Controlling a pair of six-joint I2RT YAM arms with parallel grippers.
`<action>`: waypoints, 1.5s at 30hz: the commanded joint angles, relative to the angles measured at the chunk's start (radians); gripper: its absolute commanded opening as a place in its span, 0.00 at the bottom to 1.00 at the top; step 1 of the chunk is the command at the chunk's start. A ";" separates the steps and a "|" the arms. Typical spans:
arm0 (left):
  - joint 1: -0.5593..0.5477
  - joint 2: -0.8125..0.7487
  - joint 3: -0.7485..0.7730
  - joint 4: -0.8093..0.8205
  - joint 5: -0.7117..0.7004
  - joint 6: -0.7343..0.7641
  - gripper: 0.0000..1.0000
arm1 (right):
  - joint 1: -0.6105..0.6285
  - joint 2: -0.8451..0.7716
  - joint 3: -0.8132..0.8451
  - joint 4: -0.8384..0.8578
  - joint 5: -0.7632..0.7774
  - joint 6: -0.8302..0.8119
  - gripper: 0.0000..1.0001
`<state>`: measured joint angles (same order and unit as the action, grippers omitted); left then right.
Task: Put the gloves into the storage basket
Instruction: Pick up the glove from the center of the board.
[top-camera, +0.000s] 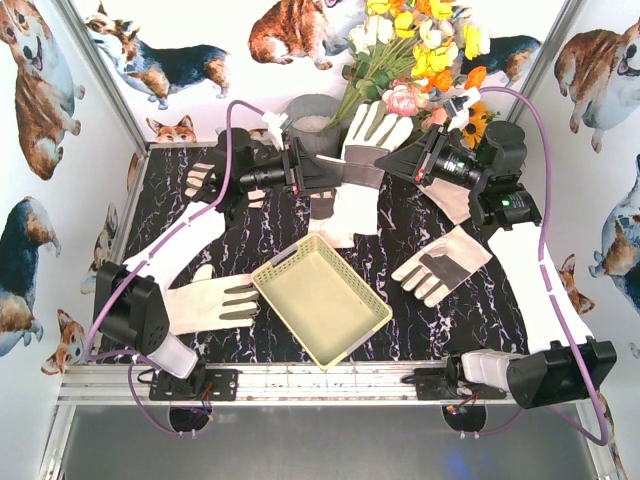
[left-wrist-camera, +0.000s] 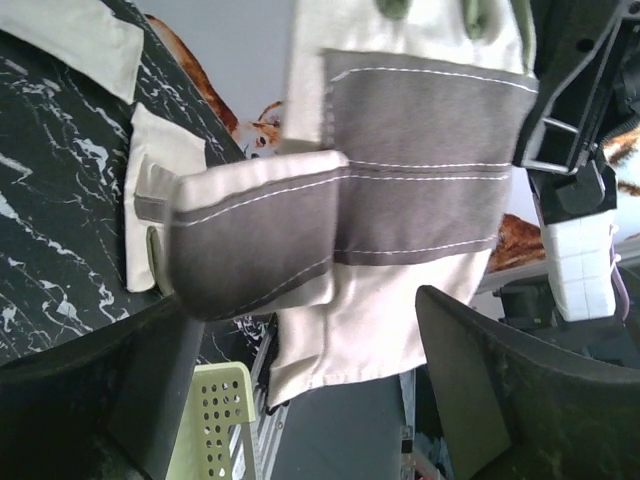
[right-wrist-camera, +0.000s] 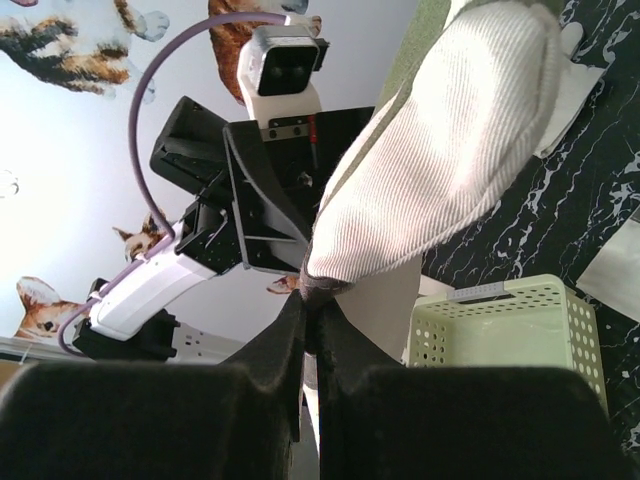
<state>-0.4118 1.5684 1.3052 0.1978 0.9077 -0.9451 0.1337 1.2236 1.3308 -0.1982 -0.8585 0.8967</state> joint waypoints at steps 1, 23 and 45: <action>0.014 -0.024 -0.022 0.057 -0.023 -0.029 0.81 | 0.003 -0.036 0.033 0.092 -0.007 0.033 0.00; -0.023 -0.005 -0.011 0.171 -0.007 -0.065 0.72 | 0.004 -0.011 -0.009 0.283 -0.064 0.173 0.00; -0.036 -0.146 -0.036 -0.065 -0.167 0.091 0.26 | 0.016 -0.065 -0.136 0.059 0.092 0.006 0.00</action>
<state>-0.4480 1.4467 1.2545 0.2085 0.7898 -0.9165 0.1387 1.1980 1.1790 -0.0853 -0.8284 0.9764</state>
